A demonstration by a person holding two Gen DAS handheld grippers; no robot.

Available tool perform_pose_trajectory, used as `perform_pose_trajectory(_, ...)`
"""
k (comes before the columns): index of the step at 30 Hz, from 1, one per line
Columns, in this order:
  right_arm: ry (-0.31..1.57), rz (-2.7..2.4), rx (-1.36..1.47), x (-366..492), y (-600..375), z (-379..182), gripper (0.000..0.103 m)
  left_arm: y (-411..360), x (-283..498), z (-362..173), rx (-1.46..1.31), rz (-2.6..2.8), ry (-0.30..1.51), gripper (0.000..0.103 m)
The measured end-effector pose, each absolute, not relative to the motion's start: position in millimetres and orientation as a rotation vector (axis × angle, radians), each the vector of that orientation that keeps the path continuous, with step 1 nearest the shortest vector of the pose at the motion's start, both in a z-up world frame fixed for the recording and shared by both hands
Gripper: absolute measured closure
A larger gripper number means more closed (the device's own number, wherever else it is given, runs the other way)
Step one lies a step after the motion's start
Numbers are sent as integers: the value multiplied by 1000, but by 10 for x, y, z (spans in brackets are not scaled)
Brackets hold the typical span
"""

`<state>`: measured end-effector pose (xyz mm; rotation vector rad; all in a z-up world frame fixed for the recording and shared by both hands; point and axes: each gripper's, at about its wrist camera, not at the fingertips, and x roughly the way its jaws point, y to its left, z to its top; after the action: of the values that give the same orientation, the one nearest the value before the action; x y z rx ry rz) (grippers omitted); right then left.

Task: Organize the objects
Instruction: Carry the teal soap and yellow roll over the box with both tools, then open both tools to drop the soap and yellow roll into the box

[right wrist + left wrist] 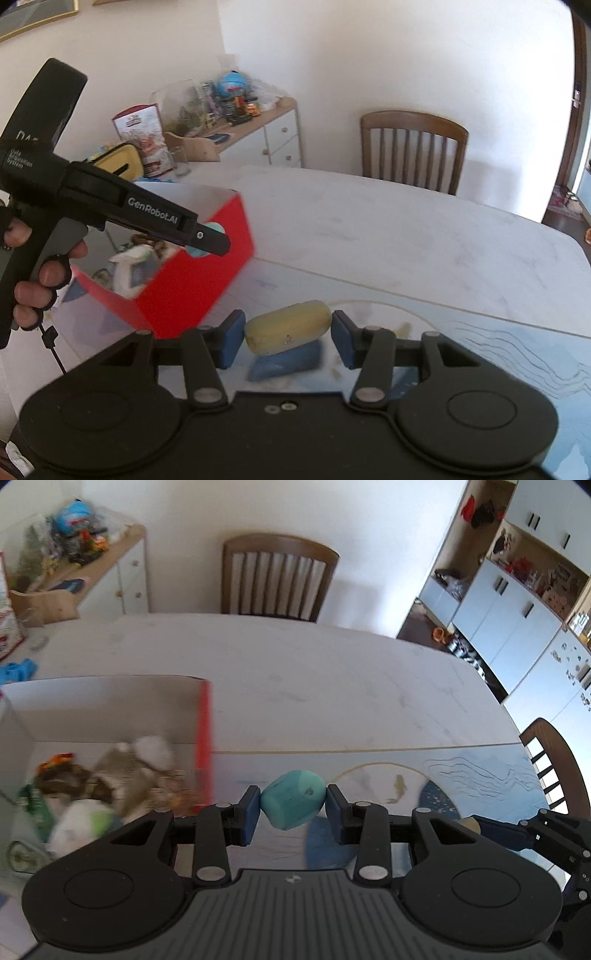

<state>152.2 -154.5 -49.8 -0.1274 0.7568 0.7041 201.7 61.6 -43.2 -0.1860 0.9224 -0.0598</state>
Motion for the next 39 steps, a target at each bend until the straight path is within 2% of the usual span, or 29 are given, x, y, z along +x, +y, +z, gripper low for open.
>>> perform_pose_trajectory(10,719,776,-165,1389,-707,-300,53,1493,1695,-304,-173,12,870,66)
perform_pose_trajectory(21,710,821,-202,1463,143,-358,53,2312,1697,-353,-117,128,836,66)
perform_pose_trajectory(39,803,750,-289,1956,930,-882,53,2573,2441,-984,-43,156,945,66)
